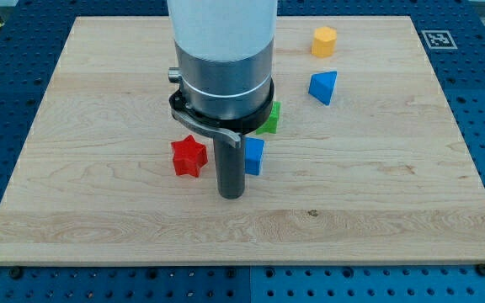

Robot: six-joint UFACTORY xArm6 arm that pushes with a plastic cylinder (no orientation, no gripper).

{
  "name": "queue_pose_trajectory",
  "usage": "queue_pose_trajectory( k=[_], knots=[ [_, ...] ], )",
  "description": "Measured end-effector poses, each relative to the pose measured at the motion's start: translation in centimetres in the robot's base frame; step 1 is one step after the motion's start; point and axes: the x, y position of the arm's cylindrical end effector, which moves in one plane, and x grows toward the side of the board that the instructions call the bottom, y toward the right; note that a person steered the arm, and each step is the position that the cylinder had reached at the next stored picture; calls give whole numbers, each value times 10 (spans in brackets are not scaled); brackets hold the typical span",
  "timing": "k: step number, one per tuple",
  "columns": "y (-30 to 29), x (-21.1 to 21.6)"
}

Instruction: Slide the red star left a bit

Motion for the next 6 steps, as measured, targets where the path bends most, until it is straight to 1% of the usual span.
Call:
queue_pose_trajectory(
  k=[2,4,6],
  knots=[
    [-2,-10],
    [-23,-31],
    [-40,-43]
  ],
)
